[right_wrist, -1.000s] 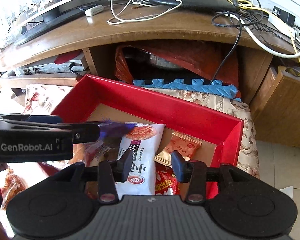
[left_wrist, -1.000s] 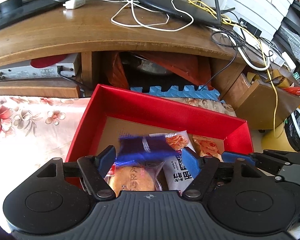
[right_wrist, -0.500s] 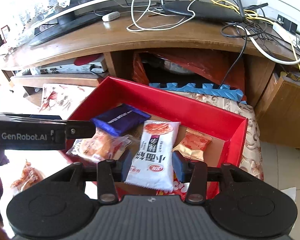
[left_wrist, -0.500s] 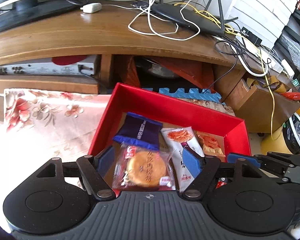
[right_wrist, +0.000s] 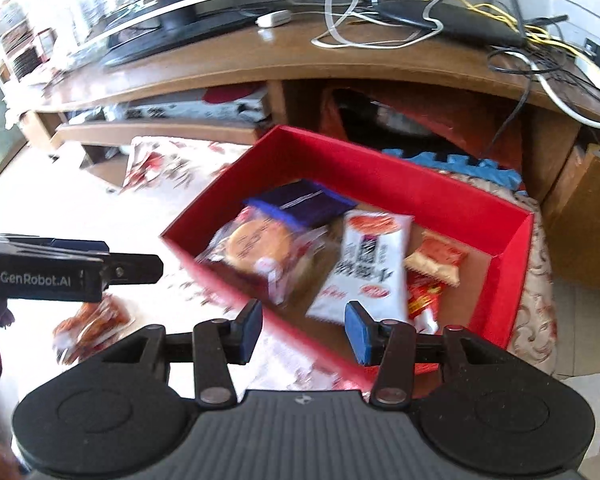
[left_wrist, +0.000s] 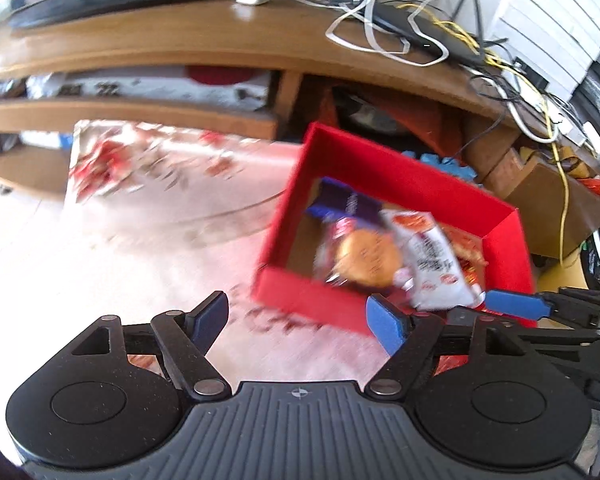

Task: Organize snacks
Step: 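Move both tools back toward the remaining snacks on the table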

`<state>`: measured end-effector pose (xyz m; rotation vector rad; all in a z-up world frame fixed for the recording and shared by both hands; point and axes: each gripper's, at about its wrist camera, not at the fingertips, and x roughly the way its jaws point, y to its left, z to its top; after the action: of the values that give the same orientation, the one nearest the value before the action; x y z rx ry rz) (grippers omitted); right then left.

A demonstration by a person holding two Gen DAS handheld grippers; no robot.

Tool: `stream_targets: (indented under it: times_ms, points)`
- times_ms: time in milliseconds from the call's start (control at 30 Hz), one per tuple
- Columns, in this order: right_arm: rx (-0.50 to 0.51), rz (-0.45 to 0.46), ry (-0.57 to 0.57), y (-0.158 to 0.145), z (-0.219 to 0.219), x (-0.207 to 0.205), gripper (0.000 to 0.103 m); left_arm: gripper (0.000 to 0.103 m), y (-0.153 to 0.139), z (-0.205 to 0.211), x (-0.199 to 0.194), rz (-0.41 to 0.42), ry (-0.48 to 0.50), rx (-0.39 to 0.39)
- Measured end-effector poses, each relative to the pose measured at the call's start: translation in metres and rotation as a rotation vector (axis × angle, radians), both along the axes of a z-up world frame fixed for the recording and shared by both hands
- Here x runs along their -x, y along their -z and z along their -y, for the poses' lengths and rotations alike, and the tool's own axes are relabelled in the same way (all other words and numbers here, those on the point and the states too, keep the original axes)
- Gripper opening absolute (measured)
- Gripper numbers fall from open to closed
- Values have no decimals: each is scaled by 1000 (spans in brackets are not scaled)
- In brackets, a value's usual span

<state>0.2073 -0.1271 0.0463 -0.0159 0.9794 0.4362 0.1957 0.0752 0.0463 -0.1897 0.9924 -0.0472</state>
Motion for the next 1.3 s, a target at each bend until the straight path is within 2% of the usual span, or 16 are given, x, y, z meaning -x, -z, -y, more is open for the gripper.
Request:
stream_targets:
  times_ms: [200,567,700,833,900,1133,1233,1300]
  points:
    - [2,-15,-76,3,-22,22,46,83,11,-34,19,-46,-39,-12]
    - [15,-71,-163,17,-53,42,48,86,38,-71,25,-120,2,-34]
    - [22,-94,-165,24,-56,44,48,87,53,-71,20,-153,25,-129]
    - [21,-118,-156,30,-52,49,48,87,71,-73,20,-213,40,-123]
    - [21,-126,-147,31,-48,51,48,86,75,-69,22,-215,57,-161]
    - [15,-166,-96,36,-23,68,50,65,69,-53,33,-211,75,-172]
    - [13,-199,-59,42,-8,77,52,60,67,-43,39,-207,92,-181]
    - [5,-226,-27,47,2,85,52,56,66,-37,41,-204,106,-159]
